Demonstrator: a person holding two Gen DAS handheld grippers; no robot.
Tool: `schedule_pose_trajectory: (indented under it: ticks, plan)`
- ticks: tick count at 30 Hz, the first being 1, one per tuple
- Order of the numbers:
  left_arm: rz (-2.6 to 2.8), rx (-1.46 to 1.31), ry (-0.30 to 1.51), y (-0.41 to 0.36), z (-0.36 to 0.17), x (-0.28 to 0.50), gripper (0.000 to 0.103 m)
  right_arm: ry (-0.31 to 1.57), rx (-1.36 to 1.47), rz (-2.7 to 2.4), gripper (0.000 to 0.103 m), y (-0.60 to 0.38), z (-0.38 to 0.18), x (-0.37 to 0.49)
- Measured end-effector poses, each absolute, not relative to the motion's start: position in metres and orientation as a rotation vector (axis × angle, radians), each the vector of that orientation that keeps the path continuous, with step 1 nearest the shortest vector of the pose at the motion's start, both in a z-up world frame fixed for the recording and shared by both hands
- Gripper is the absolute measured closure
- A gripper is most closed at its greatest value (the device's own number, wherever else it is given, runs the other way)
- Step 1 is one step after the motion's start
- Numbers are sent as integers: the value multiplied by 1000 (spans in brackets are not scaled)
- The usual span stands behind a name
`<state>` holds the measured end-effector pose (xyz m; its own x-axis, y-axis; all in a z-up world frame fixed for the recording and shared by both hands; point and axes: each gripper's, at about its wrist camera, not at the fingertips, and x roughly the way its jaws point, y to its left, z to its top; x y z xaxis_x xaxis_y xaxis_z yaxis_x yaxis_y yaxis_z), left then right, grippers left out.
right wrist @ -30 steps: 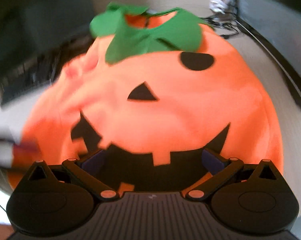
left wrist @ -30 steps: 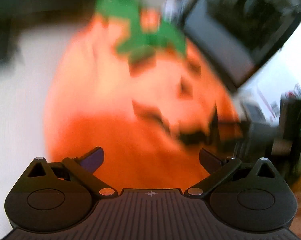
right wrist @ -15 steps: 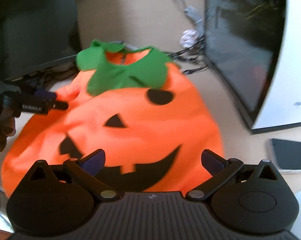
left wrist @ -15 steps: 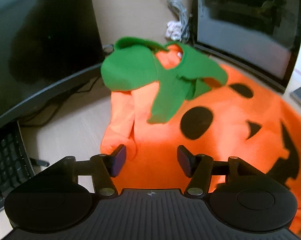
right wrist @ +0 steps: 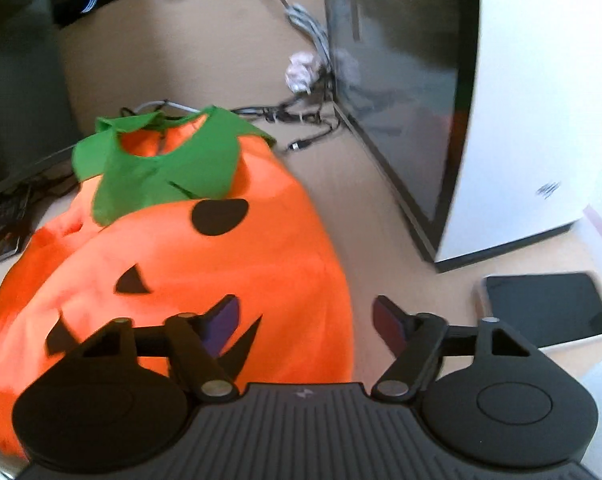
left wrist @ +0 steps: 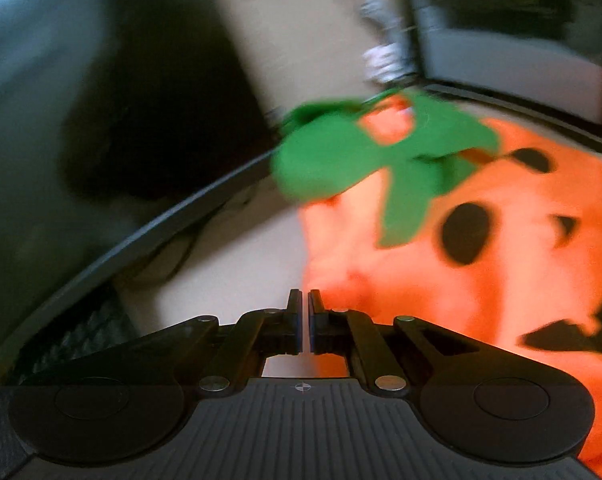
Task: Fold clothes
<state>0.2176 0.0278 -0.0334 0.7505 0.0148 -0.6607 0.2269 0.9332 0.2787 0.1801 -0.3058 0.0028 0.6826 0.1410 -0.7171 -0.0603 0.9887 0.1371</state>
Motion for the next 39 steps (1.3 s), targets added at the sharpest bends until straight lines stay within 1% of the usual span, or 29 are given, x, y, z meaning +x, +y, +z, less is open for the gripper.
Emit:
schedule_pose_trajectory:
  ticks: [1,3,4,5,6,7,8,10,11,12,13,14,15,16,17,19,20,21,22,23,24,25,27,28,31,33,34,36,39]
  plan:
    - [-88,331,734,35,-35,219,99,840,130,114,48,-306,-6,191]
    - [-37,263,769,49,-36,218,98,894,167,127,68,-303,-19,206]
    - [-32,201,783,57,-32,214,97,900,160,134,69,-300,-21,211]
    - [-31,135,796,64,-28,210,91,856,86,135,72,-292,-10,208]
    - [-51,54,800,70,-23,202,88,811,12,136,73,-285,1,205]
    - [-78,-31,800,76,-18,193,79,765,-61,137,73,-277,12,203]
    - [-105,-116,799,81,-13,184,66,715,-126,146,73,-269,24,200]
    - [-162,-228,788,79,-6,165,55,618,-159,257,73,-250,55,196]
    - [-176,-244,785,76,-5,155,51,609,-147,337,73,-237,66,199]
    - [-187,-253,783,72,-4,146,49,622,-123,436,72,-221,72,204]
    - [-194,-256,781,68,-4,137,44,638,-97,538,71,-204,78,210]
    - [-191,-259,782,66,-4,129,37,663,-72,643,68,-185,78,217]
    - [-185,-263,784,64,-4,121,32,690,-59,734,63,-162,74,226]
    - [-175,-267,785,63,-5,112,25,710,-63,797,61,-137,68,235]
    - [-162,-272,785,66,-6,104,21,724,-74,830,59,-118,61,242]
    - [-117,-286,787,70,-7,88,18,759,-95,873,55,-77,40,260]
    - [-92,-298,791,74,-9,80,15,792,-99,888,49,-61,27,270]
    - [-66,-311,796,78,-10,71,13,845,-102,911,47,-46,13,280]
    - [-40,-323,801,83,-12,63,10,924,-100,940,47,-35,-2,289]
    - [-17,-335,802,89,-13,54,9,1015,-88,967,46,-28,-16,296]
    - [6,-347,802,96,-15,44,9,1092,-78,996,41,-24,-23,298]
    - [26,-371,802,103,-17,36,9,1156,-69,1027,39,-20,-29,299]
    - [64,-426,802,117,-22,22,9,1212,-28,1141,38,-14,-15,292]
    - [80,-460,805,124,-26,18,9,1209,37,1192,38,-10,-2,292]
    - [91,-512,794,129,-29,15,9,1092,279,1168,38,0,34,303]
    - [40,-509,768,124,-22,18,9,1010,321,1067,36,11,45,306]
    - [1,-495,756,121,-17,21,8,978,309,1030,36,18,50,306]
    - [-85,-451,734,112,-6,29,7,985,134,1061,36,28,53,293]
    - [-209,-375,702,100,2,46,6,922,107,1052,36,-19,60,275]
